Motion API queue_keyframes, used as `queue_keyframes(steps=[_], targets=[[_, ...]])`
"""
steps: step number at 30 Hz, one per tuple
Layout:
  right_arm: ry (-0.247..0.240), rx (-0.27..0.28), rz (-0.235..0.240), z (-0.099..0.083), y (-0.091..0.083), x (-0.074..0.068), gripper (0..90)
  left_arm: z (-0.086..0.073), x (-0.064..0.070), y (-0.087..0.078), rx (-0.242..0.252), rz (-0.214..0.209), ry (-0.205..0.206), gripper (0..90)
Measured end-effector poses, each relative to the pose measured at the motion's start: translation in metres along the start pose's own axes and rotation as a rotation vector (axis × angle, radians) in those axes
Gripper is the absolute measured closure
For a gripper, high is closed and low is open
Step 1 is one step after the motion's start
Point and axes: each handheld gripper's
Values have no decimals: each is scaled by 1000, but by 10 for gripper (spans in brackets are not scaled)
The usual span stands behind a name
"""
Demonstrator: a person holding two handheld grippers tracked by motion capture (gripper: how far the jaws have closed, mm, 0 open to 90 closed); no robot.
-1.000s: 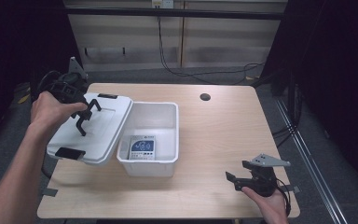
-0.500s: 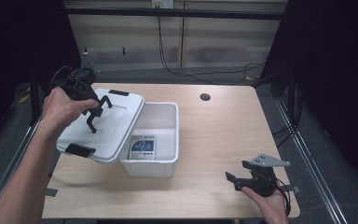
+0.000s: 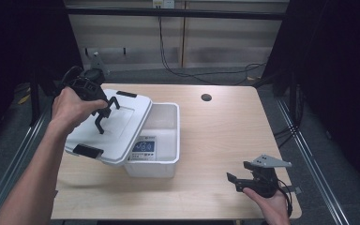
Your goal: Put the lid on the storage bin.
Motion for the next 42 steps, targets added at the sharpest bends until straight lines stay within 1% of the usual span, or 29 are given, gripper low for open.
queue_keyframes(steps=[2, 3, 4, 6, 8, 10, 12, 13, 15, 16, 18, 19, 20, 22, 24, 26, 27, 28, 29, 31, 32, 33, 34, 36, 37, 38, 39, 40, 42], targets=[[4, 0, 1, 0, 0, 0, 207, 1, 3, 2, 3, -2, -23, 848], [3, -1, 1, 0, 0, 0, 207, 2, 4, 3, -2, -1, -19, 848], [4, 0, 2, 0, 0, 0, 207, 2, 6, 5, -1, -5, -33, 848], [0, -2, 0, 0, 0, 0, 207, 3, 10, 9, -3, 12, -47, 848], [0, -2, 0, 0, 0, 0, 207, 5, 13, 14, -9, 40, -61, 848], [-3, -2, 1, 0, 0, 0, 207, 5, 16, 15, 0, 50, -87, 848], [-7, -5, -1, 0, 0, -1, 207, 6, 19, 17, -5, 53, -86, 848], [-11, -4, 0, 0, 0, -1, 207, 6, 20, 18, -1, 54, -105, 848], [-14, -6, 1, 0, 0, -1, 207, 7, 21, 19, -11, 66, -127, 848], [-15, -6, 1, 0, 0, -1, 207, 7, 23, 20, -6, 78, -136, 848], [-14, -7, 1, 0, 0, -1, 207, 9, 27, 19, 5, 89, -149, 848], [-15, -7, 0, 0, 0, -2, 207, 10, 29, 18, 9, 80, -151, 848], [-16, -8, -1, 0, 0, -2, 207, 10, 31, 16, 14, 75, -162, 847], [-16, -8, -1, 0, 0, -1, 207, 12, 37, 14, 29, 85, -160, 848], [-16, -8, -1, 0, 0, -1, 207, 13, 41, 13, 42, 78, -170, 847], [-16, -8, 1, 0, 0, -2, 207, 14, 44, 12, 48, 64, -178, 847], [-16, -7, 0, 0, 0, -2, 207, 14, 47, 13, 52, 65, -173, 847], [-16, -7, 1, 0, 0, -2, 207, 14, 49, 14, 43, 54, -177, 846], [-17, -6, 1, 0, -1, -2, 207, 13, 49, 15, 44, 49, -180, 847], [-17, -7, 1, 0, -1, -2, 207, 13, 51, 18, 42, 54, -202, 847], [-16, -6, 1, 0, 0, -1, 207, 13, 51, 18, 40, 54, -204, 846], [-15, -6, 1, 0, 0, -1, 207, 13, 51, 18, 51, 49, -220, 847], [-16, -7, 2, 0, -1, -2, 207, 13, 51, 18, 46, 43, -219, 847], [-17, -5, 3, 0, -1, -2, 207, 14, 51, 19, 49, 46, -250, 848], [-15, -6, 2, 0, -1, -1, 207, 14, 52, 20, 48, 54, -255, 848], [-15, -6, 2, 0, 0, -1, 206, 14, 52, 20, 44, 50, -252, 847], [-16, -6, 2, 0, 0, -1, 206, 14, 52, 20, 65, 52, -265, 848], [-16, -6, 3, 0, -1, -2, 206, 14, 53, 21, 64, 55, -269, 848], [-17, -6, 2, 0, -1, -2, 206, 14, 52, 20, 68, 43, -271, 848]])
Point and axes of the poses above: each handheld gripper's, and its own axes: y roughly forward along the jaws, z roughly out of its top, x roughly to its right, and after that the axes turned 5 degrees about x, right-handed
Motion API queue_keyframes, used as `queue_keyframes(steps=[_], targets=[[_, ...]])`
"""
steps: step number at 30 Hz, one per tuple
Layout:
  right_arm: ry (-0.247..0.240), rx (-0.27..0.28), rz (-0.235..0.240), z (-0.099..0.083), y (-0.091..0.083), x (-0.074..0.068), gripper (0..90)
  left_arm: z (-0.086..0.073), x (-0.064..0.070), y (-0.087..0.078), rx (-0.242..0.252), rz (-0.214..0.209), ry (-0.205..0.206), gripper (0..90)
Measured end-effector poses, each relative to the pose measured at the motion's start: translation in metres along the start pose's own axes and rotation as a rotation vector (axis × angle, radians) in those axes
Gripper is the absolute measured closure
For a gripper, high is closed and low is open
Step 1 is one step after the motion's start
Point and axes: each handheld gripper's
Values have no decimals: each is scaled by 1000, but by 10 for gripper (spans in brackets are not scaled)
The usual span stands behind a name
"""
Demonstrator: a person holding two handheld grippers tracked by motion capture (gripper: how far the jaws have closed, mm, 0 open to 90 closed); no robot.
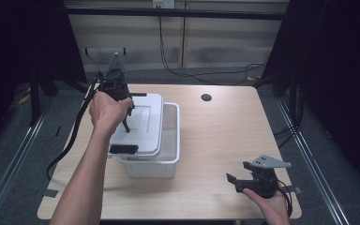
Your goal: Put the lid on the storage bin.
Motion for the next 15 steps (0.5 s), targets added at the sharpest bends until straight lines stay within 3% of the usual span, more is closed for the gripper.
queue_keyframes(steps=[5, 9, 15], targets=[[1, -1, 0, 0, 0, 0, 206, -1, 4, 3, 8, -18, -32, 847], [2, 0, 0, 0, 0, 0, 206, -2, 11, 9, 6, -46, -36, 847], [2, 0, 2, 0, 0, 0, 206, -2, 15, 13, -9, -51, -12, 847]])
Point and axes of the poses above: each handheld gripper's, and its own axes: y roughly forward along the jaws, z roughly out of its top, x roughly to its right, and after that the axes turned 5 degrees about x, right-handed
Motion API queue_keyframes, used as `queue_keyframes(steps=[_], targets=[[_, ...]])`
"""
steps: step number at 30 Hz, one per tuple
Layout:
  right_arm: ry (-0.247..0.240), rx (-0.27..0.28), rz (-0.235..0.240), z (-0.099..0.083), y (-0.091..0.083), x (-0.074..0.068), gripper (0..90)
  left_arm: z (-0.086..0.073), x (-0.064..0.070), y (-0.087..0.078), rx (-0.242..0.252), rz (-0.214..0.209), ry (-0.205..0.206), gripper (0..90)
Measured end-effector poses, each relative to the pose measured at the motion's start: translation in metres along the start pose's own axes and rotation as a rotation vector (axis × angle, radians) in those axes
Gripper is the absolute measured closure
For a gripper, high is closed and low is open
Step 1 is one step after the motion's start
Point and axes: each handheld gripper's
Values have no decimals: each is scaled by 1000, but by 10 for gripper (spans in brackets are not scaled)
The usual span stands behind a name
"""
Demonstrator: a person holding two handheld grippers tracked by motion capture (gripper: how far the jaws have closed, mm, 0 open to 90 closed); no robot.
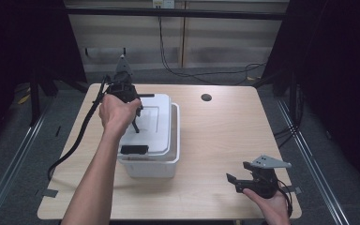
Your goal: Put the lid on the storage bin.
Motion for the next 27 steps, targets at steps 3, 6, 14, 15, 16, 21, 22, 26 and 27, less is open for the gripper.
queue_keyframes(steps=[3, 6, 14, 15, 16, 21, 22, 26, 27], targets=[[-2, 0, 0, 0, 0, 0, 206, 0, 2, 2, 5, -1, -9, 847], [0, -1, 1, 0, 0, 0, 206, -1, 5, 5, 13, -12, -17, 847], [0, -3, 2, 0, 1, 0, 206, -3, 11, 12, 14, -27, -13, 846], [-1, -3, 3, 0, 1, 0, 206, -3, 11, 12, 15, -34, -3, 846], [0, -4, 3, 0, 1, 0, 206, -3, 11, 12, 17, -33, 4, 846], [1, -5, 3, 0, 1, 0, 206, -3, 12, 14, 26, -28, -13, 847], [2, -5, 4, 0, 1, 0, 206, -3, 12, 16, 21, -31, -7, 846], [-1, -6, 3, 0, 1, 0, 206, -5, 16, 19, 9, -38, 6, 846], [-1, -6, 4, 0, 1, 0, 206, -6, 17, 20, 20, -32, -5, 847]])
Point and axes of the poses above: each handheld gripper's, and its own axes: y roughly forward along the jaws, z roughly out of its top, x roughly to its right, and after that the axes turned 5 degrees about x, right-handed
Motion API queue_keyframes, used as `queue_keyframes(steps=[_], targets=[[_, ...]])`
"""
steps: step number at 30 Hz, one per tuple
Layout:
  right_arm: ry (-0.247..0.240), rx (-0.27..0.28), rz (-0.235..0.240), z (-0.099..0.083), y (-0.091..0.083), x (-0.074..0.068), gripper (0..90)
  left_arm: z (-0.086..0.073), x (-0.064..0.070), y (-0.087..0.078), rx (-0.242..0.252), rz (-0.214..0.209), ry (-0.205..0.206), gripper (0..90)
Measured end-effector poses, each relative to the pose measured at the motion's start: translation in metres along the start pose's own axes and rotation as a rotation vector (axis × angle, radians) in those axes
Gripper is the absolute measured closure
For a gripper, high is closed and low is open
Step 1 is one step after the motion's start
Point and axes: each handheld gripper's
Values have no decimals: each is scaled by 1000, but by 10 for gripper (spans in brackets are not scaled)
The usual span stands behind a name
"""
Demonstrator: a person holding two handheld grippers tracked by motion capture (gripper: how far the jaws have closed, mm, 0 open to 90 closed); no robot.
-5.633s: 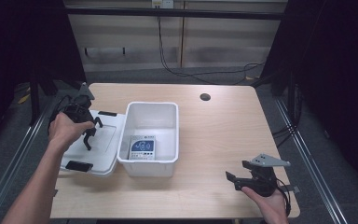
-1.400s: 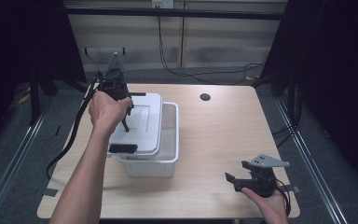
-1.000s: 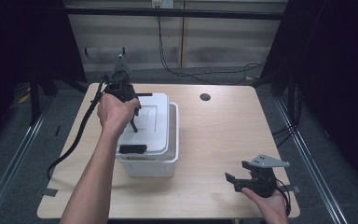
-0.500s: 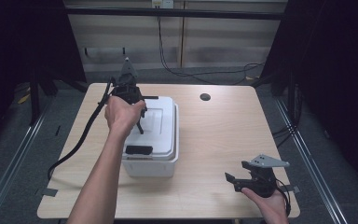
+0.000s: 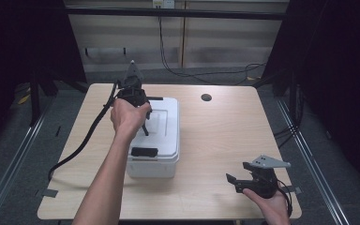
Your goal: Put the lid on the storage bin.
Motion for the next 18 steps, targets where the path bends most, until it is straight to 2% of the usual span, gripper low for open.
queue_keyframes(steps=[1, 4, 5, 7, 10, 18], targets=[[2, -1, 0, 0, 0, 0, 206, 0, 0, 0, -10, 3, 8, 846], [1, -2, 0, 0, 0, 0, 206, -2, 1, 2, -4, 8, -6, 846], [1, -2, 0, 0, 0, 0, 206, -1, 1, 2, -16, 2, 5, 846], [-1, -4, 3, 0, 1, 0, 206, -1, 2, 2, -9, -7, 1, 846], [-2, -4, 2, 0, 1, 0, 206, -2, 2, 4, -17, 15, 7, 845], [2, -10, -1, 0, 1, 0, 206, -6, 3, 9, -29, 18, 17, 845]])
Point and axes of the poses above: each handheld gripper's, and its own axes: y roughly forward along the jaws, z roughly out of its top, x roughly to its right, and after that the axes turned 5 degrees about x, right-handed
